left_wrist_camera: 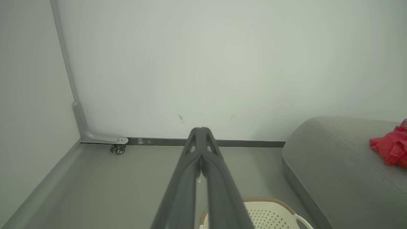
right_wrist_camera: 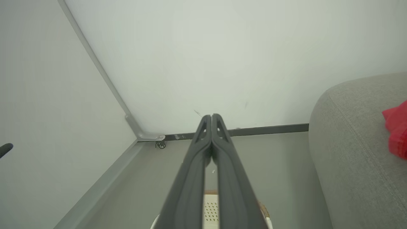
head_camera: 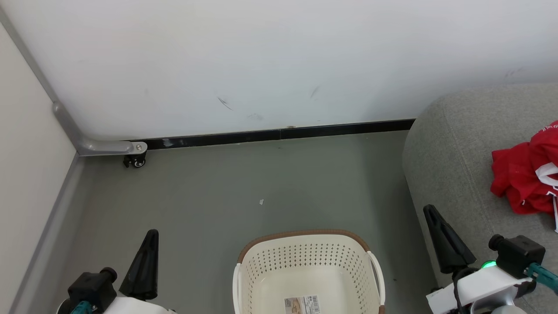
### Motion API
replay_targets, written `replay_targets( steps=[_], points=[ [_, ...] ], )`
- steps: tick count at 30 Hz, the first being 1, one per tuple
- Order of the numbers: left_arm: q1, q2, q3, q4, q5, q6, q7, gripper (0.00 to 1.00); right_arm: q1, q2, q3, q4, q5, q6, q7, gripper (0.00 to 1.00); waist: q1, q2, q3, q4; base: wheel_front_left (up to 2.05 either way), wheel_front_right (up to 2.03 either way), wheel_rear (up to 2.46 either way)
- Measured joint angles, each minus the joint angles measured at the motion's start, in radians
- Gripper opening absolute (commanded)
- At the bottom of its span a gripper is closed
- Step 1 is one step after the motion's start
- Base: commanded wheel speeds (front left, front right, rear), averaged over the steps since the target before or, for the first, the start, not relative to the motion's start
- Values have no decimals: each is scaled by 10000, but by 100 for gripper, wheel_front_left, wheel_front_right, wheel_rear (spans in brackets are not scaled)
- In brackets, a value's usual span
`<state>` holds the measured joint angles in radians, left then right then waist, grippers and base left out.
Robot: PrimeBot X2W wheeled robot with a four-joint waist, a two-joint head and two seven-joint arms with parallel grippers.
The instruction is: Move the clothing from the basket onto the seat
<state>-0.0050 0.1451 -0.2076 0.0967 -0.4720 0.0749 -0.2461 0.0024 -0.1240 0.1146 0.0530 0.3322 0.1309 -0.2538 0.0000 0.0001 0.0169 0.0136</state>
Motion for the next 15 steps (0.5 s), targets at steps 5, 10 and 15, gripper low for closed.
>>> replay_targets(
  steps=[5, 10, 15],
  points=[
    [0, -119, 67, 8, -686, -86, 167, 0, 122, 25, 23, -71, 665, 0, 2, 0, 0, 0, -4, -8, 0, 0, 0],
    [0, -140, 228, 52, -1429, -245, 349, 0, 144, 71, -67, -48, 1590, 0, 171, 0, 2, 0, -18, -19, 0, 0, 0],
    [0, -176, 360, 104, -1981, -339, 516, 0, 143, 144, -163, 13, 2320, 0, 305, 0, 18, 0, -37, -26, 0, 0, 0]
  ],
)
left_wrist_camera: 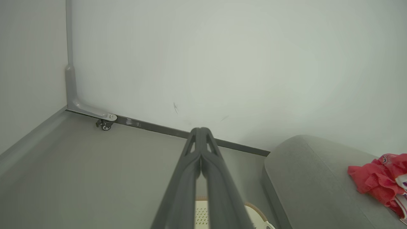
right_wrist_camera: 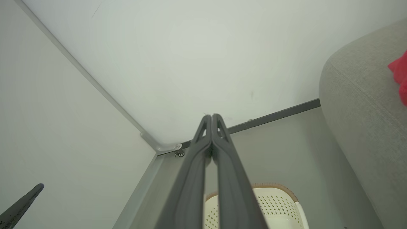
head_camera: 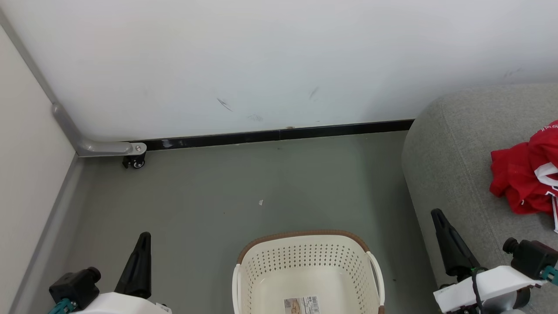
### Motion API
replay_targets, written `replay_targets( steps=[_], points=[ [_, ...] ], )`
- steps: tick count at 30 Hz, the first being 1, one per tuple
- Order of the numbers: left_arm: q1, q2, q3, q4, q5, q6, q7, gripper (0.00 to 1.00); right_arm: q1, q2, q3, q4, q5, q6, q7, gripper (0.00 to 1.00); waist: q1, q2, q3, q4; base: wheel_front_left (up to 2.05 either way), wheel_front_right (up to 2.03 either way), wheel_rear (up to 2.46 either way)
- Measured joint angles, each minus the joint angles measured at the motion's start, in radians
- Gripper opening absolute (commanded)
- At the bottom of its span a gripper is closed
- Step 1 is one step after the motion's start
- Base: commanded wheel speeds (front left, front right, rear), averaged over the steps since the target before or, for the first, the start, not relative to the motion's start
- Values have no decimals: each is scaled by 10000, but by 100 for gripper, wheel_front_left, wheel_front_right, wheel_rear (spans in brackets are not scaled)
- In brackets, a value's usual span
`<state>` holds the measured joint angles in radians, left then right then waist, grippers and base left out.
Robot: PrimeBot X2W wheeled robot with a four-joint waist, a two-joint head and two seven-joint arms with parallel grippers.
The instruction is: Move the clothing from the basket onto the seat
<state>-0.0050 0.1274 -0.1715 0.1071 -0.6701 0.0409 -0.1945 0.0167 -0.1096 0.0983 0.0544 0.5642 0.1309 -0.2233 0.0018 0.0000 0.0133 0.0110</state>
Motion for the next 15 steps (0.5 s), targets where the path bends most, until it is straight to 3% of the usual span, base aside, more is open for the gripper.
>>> replay_targets(
  steps=[15],
  points=[
    [-1, -86, 410, 196, -1958, -278, 558, 0, -5, 12, -278, 297, 2263, 0, 523, 0, 134, 0, -136, -19, 0, 0, 0]
  ],
)
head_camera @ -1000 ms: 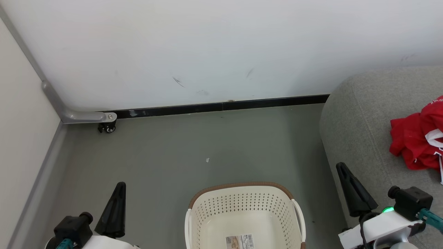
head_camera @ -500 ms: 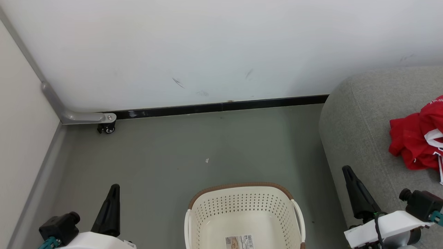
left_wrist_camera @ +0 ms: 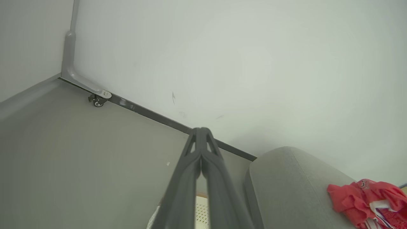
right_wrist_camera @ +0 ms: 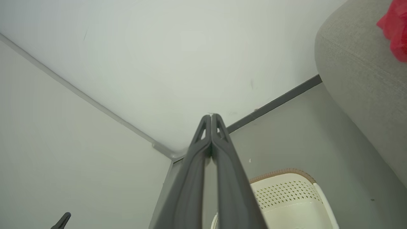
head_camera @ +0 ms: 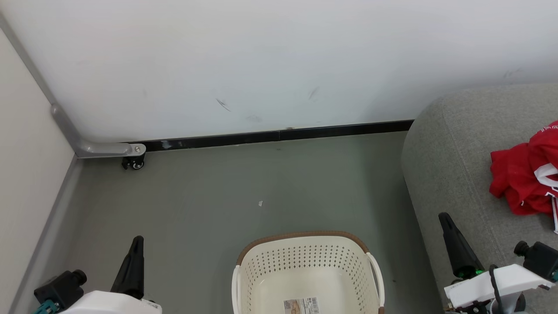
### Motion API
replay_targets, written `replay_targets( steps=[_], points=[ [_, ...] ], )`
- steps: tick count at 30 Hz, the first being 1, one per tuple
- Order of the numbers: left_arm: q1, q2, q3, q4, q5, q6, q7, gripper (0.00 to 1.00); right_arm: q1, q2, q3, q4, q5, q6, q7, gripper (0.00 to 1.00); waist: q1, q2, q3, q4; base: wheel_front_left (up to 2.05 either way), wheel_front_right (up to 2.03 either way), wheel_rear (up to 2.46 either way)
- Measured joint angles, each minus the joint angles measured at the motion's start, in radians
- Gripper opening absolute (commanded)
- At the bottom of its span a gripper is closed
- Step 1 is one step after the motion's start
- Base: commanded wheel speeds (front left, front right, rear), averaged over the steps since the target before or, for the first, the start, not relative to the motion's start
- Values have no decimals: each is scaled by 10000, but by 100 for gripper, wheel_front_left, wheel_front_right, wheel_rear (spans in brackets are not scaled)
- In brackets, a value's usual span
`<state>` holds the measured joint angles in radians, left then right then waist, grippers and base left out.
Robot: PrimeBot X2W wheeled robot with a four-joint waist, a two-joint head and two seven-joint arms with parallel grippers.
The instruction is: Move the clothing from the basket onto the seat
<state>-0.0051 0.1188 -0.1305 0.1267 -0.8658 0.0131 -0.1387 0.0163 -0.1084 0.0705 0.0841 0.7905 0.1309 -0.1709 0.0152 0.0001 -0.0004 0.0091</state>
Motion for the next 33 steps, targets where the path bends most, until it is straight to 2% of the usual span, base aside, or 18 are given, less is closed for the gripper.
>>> replay_targets(
  steps=[6, 13, 26, 33],
  points=[
    [0, -42, 171, 107, -773, -151, 230, 0, -4, -8, -140, 201, 861, 0, 242, 0, 22, 0, -53, -8, 0, 0, 0],
    [-2, -155, 297, 217, -1494, -255, 426, 0, -12, -21, -224, 309, 1730, -2, 401, 0, 15, 0, -77, -17, 0, 0, 0],
    [-53, -217, 652, 545, -3175, -525, 867, 0, -73, -25, -378, 769, 3691, -2, 800, 0, -104, 0, -12, -37, 0, 0, 0],
    [-72, -247, 819, 688, -3919, -648, 1051, 0, -293, -25, -520, 905, 4525, -2, 1011, 0, -130, 0, 24, -46, 0, 0, 0]
  ],
)
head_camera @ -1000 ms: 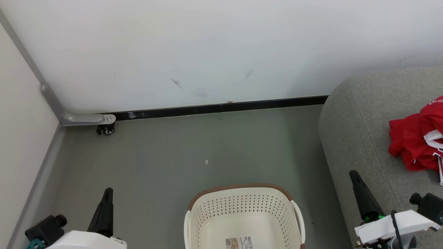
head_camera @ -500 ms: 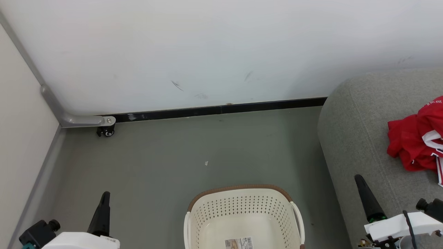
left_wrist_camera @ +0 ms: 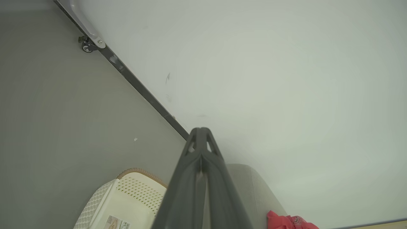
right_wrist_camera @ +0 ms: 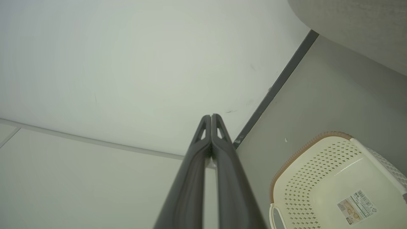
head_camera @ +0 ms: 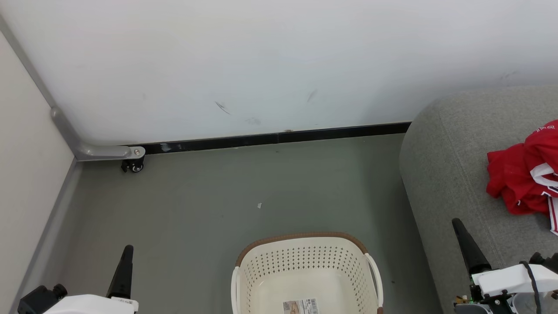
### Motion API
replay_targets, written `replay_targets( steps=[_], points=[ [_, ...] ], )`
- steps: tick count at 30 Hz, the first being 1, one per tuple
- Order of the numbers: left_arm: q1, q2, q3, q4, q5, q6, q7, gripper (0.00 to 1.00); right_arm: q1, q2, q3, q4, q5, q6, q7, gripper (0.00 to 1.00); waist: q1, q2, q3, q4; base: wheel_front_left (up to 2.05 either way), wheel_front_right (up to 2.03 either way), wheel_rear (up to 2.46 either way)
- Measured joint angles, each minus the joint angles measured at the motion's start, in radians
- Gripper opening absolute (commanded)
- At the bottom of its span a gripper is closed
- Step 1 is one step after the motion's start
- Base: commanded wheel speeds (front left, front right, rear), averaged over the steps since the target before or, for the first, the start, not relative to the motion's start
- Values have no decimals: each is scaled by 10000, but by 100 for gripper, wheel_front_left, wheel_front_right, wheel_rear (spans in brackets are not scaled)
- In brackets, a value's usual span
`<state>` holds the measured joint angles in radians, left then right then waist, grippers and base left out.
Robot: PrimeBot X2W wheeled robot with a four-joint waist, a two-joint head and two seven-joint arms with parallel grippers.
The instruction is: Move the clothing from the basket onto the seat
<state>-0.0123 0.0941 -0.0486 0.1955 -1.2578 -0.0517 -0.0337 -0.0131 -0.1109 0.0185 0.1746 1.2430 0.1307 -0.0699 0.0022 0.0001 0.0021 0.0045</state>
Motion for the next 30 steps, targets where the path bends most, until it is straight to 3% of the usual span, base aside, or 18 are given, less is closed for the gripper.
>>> replay_targets(
  steps=[30],
  points=[
    [-250, -276, 746, 656, -3584, -604, 961, 0, -198, 12, -407, 696, 4178, 0, 836, 0, -16, 0, 8, -44, 0, 0, 0]
  ],
)
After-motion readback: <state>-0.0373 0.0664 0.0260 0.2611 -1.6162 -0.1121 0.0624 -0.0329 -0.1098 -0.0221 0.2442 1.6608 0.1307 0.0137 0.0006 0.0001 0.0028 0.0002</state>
